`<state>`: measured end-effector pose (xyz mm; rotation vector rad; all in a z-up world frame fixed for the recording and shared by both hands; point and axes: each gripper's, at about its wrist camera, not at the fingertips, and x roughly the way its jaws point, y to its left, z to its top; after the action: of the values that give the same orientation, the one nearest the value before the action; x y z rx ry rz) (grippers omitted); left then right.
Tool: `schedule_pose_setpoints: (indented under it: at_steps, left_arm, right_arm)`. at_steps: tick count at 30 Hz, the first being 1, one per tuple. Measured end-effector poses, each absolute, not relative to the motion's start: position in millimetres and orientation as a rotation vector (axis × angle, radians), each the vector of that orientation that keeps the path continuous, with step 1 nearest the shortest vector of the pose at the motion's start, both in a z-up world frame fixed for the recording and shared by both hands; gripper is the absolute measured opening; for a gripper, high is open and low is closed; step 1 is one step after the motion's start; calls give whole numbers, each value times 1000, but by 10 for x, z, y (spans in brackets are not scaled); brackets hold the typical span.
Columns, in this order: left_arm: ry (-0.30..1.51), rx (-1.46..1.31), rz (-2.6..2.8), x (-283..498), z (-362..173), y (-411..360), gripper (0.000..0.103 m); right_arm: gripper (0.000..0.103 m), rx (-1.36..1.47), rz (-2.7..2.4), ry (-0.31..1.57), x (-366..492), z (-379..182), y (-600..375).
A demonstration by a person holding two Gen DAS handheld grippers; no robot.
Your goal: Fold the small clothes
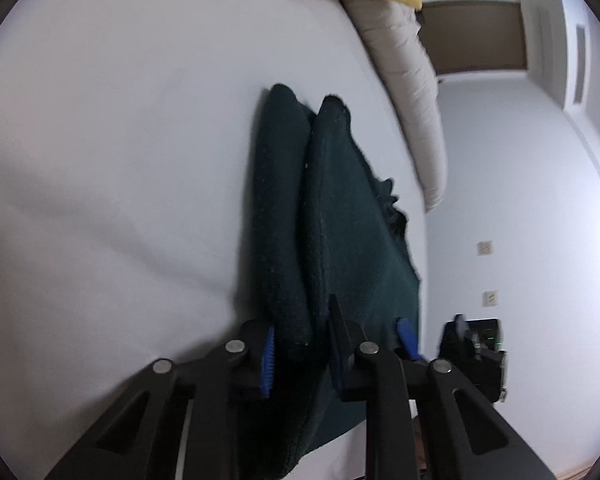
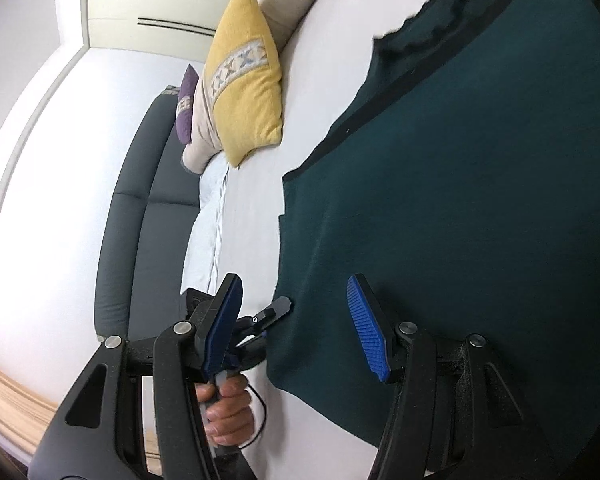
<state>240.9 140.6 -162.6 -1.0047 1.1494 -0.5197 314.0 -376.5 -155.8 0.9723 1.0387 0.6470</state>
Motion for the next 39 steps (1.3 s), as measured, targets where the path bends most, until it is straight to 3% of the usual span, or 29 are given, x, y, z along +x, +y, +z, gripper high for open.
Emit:
schedule_pose_setpoints:
  at_steps: [4,11,17,22,30,31,32,34,35,39]
  left_arm:
    - [1104,-980,-516,2367,-1524,1398,20]
    - [1080,-843,-496,2386,-1212,1207,18]
    - [1040,-669,-504,2325,-715,742,18]
    - [1019,-528,-558,2280,-448,-121,18]
    - [1088,-439,-598,2224,-997,-1399,21]
    - [1066,-427,-601,2175,-967,-1414,25]
    - [1048,-419,-615,2130,-919,-1414,39]
    - [1028,-416,-651,2035,-796,-1376,55]
    - [1011,-412,-662,1975,-734,-1346,59]
    - [954,-433,-743,1661,-519,-1144,60]
  right_arm:
    - [52,944,613,1120,3284,-1729,-3586]
    - [39,968,605,1125,3355,-1940,-3550]
    - [43,1094,615,1053,3231,-1845,-3970]
    - [54,1163,572,988,3161,-1766,-4614]
    - [55,1212,542,990,3173,-1845,-5316]
    - [55,1215,551,995,3181,-1860,-5348]
    - [55,1215,556,996,3198,-1868,-5361]
    - [55,1208,556,1002,3231,-1877,-5382]
    - [55,1204,550,1008,3251,-1874,-5374]
    - [56,1137,519,1051,3314,-1826,-5263]
